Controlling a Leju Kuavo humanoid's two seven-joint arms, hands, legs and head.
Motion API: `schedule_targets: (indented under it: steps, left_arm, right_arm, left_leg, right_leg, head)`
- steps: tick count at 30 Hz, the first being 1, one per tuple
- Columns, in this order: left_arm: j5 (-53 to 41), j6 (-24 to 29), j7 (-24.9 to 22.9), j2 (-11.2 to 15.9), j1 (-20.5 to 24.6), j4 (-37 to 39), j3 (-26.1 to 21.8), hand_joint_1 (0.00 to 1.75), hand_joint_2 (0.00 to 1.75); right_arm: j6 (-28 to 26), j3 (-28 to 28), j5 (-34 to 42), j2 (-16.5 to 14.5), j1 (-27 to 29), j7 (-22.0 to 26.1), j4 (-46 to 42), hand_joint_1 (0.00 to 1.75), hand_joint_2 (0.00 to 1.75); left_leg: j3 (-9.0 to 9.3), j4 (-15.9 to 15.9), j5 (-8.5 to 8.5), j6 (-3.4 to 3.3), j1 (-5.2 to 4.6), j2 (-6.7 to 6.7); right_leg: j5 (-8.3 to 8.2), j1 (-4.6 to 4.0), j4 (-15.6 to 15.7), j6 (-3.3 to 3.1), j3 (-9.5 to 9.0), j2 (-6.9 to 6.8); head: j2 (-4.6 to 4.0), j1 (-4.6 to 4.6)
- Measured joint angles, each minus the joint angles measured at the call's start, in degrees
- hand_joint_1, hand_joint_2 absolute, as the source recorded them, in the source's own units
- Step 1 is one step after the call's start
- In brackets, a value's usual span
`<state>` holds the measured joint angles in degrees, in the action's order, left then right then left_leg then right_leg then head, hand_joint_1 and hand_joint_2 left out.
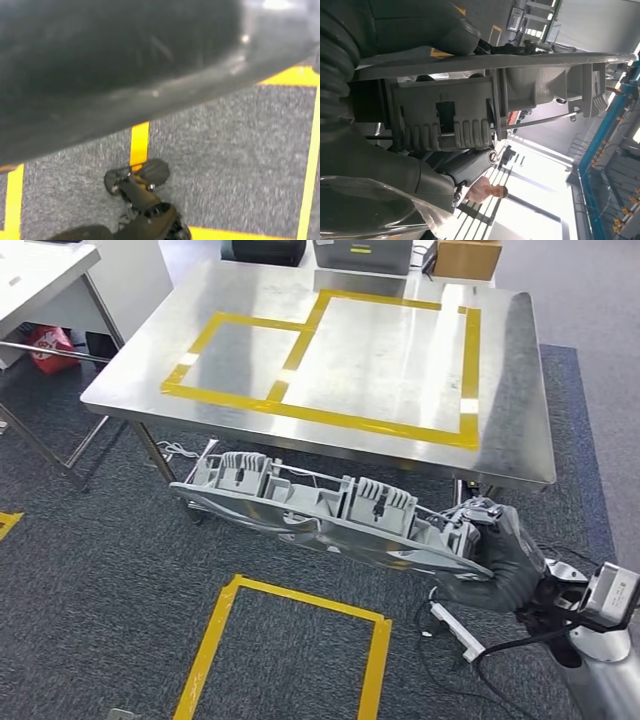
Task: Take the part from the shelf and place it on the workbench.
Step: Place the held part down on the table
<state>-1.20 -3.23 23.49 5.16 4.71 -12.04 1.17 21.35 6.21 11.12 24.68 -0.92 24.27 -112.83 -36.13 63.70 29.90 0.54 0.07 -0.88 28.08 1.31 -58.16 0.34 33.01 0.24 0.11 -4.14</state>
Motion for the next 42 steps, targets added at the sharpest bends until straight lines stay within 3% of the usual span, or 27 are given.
schedule_targets:
  steps: [2, 3, 4, 5, 7, 9, 12, 14, 17, 18, 19, 20, 22, 24, 26, 29, 30, 32, 34, 35, 36, 38, 39, 42]
  left_arm:
    - [0.00, 0.03, 0.01, -0.04, -0.09, 0.01, -0.01, 0.00, 0.00]
    - [0.00, 0.05, 0.01, -0.07, -0.20, 0.01, -0.02, 0.00, 0.00]
    - [-0.01, 0.08, 0.01, -0.10, -0.30, 0.01, -0.02, 0.00, 0.00]
    - [-0.01, 0.12, 0.01, -0.11, -0.36, 0.01, -0.02, 0.00, 0.00]
    - [-0.02, 0.19, 0.01, -0.08, -0.36, 0.01, -0.02, 0.00, 0.00]
    - [-0.03, 0.20, 0.00, -0.07, -0.27, 0.01, -0.02, 0.00, 0.00]
    - [-0.04, 0.20, 0.00, -0.09, -0.23, 0.01, -0.02, 0.00, 0.00]
    - [-0.04, 0.20, 0.01, -0.09, -0.22, 0.00, -0.02, 0.00, 0.00]
    - [-0.03, 0.20, 0.01, -0.11, -0.10, 0.00, -0.02, 0.00, 0.00]
    - [-0.02, 0.20, 0.01, -0.13, -0.12, 0.00, -0.02, 0.00, 0.00]
    - [-0.02, 0.20, 0.01, -0.13, -0.14, 0.00, -0.02, 0.00, 0.00]
    - [-0.03, 0.20, 0.01, -0.14, -0.16, 0.00, -0.02, 0.00, 0.00]
    - [-0.04, 0.20, 0.01, -0.17, -0.17, 0.00, -0.02, 0.00, 0.00]
    - [-0.04, 0.20, 0.01, -0.20, -0.12, 0.00, -0.02, 0.00, 0.00]
    - [-0.08, 0.22, 0.01, -0.20, -0.09, 0.00, -0.03, 0.00, 0.00]
    - [-0.32, 0.26, 0.04, -0.25, 0.08, -0.01, -0.03, 0.00, 0.00]
    - [-0.39, 0.27, 0.07, -0.26, 0.15, -0.02, -0.04, 0.00, 0.00]
    - [-0.48, 0.31, 0.09, -0.25, 0.12, -0.02, -0.05, 0.00, 0.00]
    - [-0.52, 0.31, 0.08, -0.25, -0.12, -0.02, -0.06, 0.00, 0.00]
    - [-0.57, 0.31, 0.07, -0.25, -0.23, -0.02, -0.07, 0.00, 0.00]
    - [-0.61, 0.35, 0.07, -0.25, -0.28, -0.02, -0.07, 0.00, 0.00]
    - [-0.68, 0.52, 0.06, -0.20, -0.33, -0.01, -0.08, 0.00, 0.00]
    - [-0.69, 0.60, 0.05, -0.16, -0.29, 0.00, -0.09, 0.00, 0.00]
    - [-0.79, 0.79, 0.04, -0.11, -0.25, 0.02, -0.10, 0.00, 0.00]
  right_arm:
    - [-0.24, 0.00, -0.25, 0.02, 0.01, 0.09, 0.00, 1.75, 1.75]
    - [-0.34, 0.01, -0.36, 0.02, 0.03, 0.10, 0.00, 1.75, 1.75]
    - [-0.41, 0.01, -0.43, 0.02, 0.05, 0.11, 0.00, 1.75, 1.75]
    - [-0.44, 0.02, -0.48, 0.02, 0.07, 0.14, 0.00, 1.75, 1.75]
    - [-0.46, 0.02, -0.51, 0.01, 0.07, 0.23, 0.00, 1.75, 1.75]
    - [-0.52, 0.02, -0.51, 0.01, 0.03, 0.33, 0.00, 1.75, 1.75]
    - [-0.61, 0.02, -0.52, 0.02, 0.01, 0.40, -0.01, 1.75, 1.75]
    - [-0.63, 0.02, -0.55, 0.02, -0.01, 0.41, -0.02, 1.75, 1.75]
    - [-0.63, 0.02, -0.52, 0.02, 0.03, 0.43, -0.02, 1.75, 1.75]
    - [-0.64, 0.02, -0.53, 0.02, 0.10, 0.42, -0.01, 1.75, 1.75]
    - [-0.64, 0.02, -0.56, 0.02, 0.16, 0.40, -0.01, 1.75, 1.75]
    - [-0.65, 0.02, -0.57, 0.02, 0.19, 0.39, 0.00, 1.75, 1.75]
    - [-0.65, 0.02, -0.59, 0.02, 0.17, 0.40, 0.00, 1.75, 1.75]
    - [-0.65, 0.02, -0.57, 0.02, 0.03, 0.45, -0.03, 1.75, 1.75]
    - [-0.67, 0.01, -0.49, 0.02, -0.05, 0.56, -0.11, 1.75, 1.75]
    - [-0.68, -0.04, -0.33, 0.02, -0.08, 0.74, -0.34, 1.75, 1.75]
    - [-0.66, -0.05, -0.24, 0.01, -0.13, 0.81, -0.43, 1.75, 1.75]
    - [-0.63, -0.07, -0.09, 0.00, -0.20, 0.92, -0.54, 1.75, 1.75]
    - [-0.63, -0.07, -0.03, -0.01, -0.15, 0.93, -0.55, 1.75, 1.75]
    - [-0.63, -0.07, -0.03, -0.01, -0.12, 0.92, -0.55, 1.75, 1.75]
    - [-0.63, -0.07, -0.03, -0.01, -0.10, 0.92, -0.56, 1.75, 1.75]
    - [-0.64, -0.08, -0.02, -0.01, -0.11, 0.96, -0.61, 1.75, 1.75]
    - [-0.66, -0.09, -0.01, -0.01, -0.12, 0.98, -0.65, 1.75, 1.75]
    - [-0.71, -0.23, -0.02, 0.00, -0.12, 1.01, -0.74, 1.75, 1.75]
  left_leg:
    - [-3.73, 7.53, 3.21, 0.56, 0.28, 0.17]
    - [-5.15, 10.20, 3.87, 0.72, 0.41, 0.18]
    - [-5.67, 10.93, 3.42, 0.82, 0.53, 0.20]
    - [-5.06, 9.35, 1.89, 0.84, 0.63, 0.23]
    - [-1.58, 2.06, -2.11, 0.67, 0.68, 0.33]
    - [1.09, -3.57, -3.63, 0.22, 0.47, 0.42]
    - [1.54, -4.76, -3.23, -0.82, 0.24, 0.44]
    - [1.93, -5.27, -3.27, -1.68, 0.37, 0.44]
    - [2.31, -5.49, -3.04, -2.53, 0.28, 0.46]
    - [2.41, -5.47, -2.90, -2.66, 0.18, 0.45]
    - [2.59, -5.46, -2.73, -2.74, 0.10, 0.43]
    - [2.84, -5.44, -2.53, -2.75, 0.05, 0.39]
    - [3.55, -5.40, -1.97, -2.54, 0.01, 0.26]
    - [3.88, -5.21, -1.42, -2.03, -0.16, 0.15]
    - [3.85, -5.20, -1.10, -1.42, -0.25, 0.15]
    - [3.65, -4.00, -0.14, -0.45, -0.10, 0.32]
    - [2.62, -1.70, 0.81, -0.12, -0.03, 0.37]
    - [-1.43, 5.68, 3.24, 0.40, 0.18, 0.41]
    - [-5.21, 10.93, 3.73, 0.68, 0.36, 0.42]
    - [-5.83, 10.77, 2.37, 0.69, 0.43, 0.43]
    - [-5.32, 8.34, -0.01, 0.61, 0.48, 0.45]
    - [-2.81, 1.31, -4.50, 0.21, 0.34, 0.51]
    - [-1.57, -1.51, -5.23, -0.15, 0.18, 0.56]
    - [0.09, -4.32, -3.89, -1.54, -0.21, 0.60]
  right_leg:
    - [0.24, -0.02, 0.01, -0.37, -0.23, -0.40]
    - [0.32, -0.02, 0.01, -0.41, -0.30, -0.50]
    - [0.41, 0.00, 0.00, -0.38, -0.40, -0.52]
    - [0.53, 0.03, 0.00, -0.29, -0.56, -0.52]
    - [0.90, 0.06, -0.01, 0.10, -1.08, -0.47]
    - [1.25, -0.06, -0.10, 0.70, -1.29, -0.39]
    - [1.46, -0.02, 0.14, 1.76, -1.22, -0.41]
    - [2.63, 0.07, -1.40, 2.21, -0.40, -0.41]
    - [6.79, -0.02, -11.44, 2.32, 5.04, -0.32]
    - [7.47, -0.04, -14.60, 2.34, 7.05, -0.32]
    - [7.11, -0.05, -15.98, 2.34, 8.26, -0.32]
    - [5.61, -0.06, -15.09, 2.28, 8.32, -0.33]
    - [1.05, -0.11, -8.25, 1.96, 5.65, -0.33]
    - [-1.07, -0.33, -2.16, 1.52, 2.56, -0.36]
    - [-0.60, -0.60, -0.58, 1.05, 1.55, -0.28]
    - [-0.15, -0.31, -0.03, 0.15, 0.75, -0.22]
    - [0.07, -0.16, 0.15, -0.17, 0.22, -0.28]
    - [0.80, -0.14, 0.22, -0.58, -0.72, -0.41]
    - [1.67, -0.14, 0.22, -0.56, -1.79, -0.37]
    - [2.17, -0.13, 0.22, -0.48, -2.45, -0.32]
    - [2.73, -0.10, 0.22, -0.33, -3.21, -0.29]
    - [3.97, -0.12, 0.31, 0.24, -4.49, -0.27]
    - [4.47, -0.16, 0.44, 0.61, -4.82, -0.26]
    - [4.58, -0.20, 1.22, 1.78, -5.78, -0.30]
  head:
    - [0.00, 0.18]
    - [0.00, 0.17]
    - [0.00, 0.19]
    - [0.00, 0.19]
    - [0.00, 0.19]
    - [0.00, 0.22]
    - [-0.01, 0.22]
    - [-0.02, 0.14]
    - [-0.02, 0.02]
    - [-0.02, 0.03]
    - [-0.02, 0.04]
    - [-0.02, 0.03]
    - [-0.02, 0.02]
    - [-0.02, 0.11]
    - [-0.02, 0.24]
    - [-0.02, 0.39]
    - [-0.02, 0.47]
    - [-0.03, 0.62]
    - [-0.04, 0.61]
    - [-0.03, 0.62]
    - [-0.04, 0.62]
    - [-0.04, 0.68]
    - [-0.04, 0.78]
    - [-0.04, 0.85]
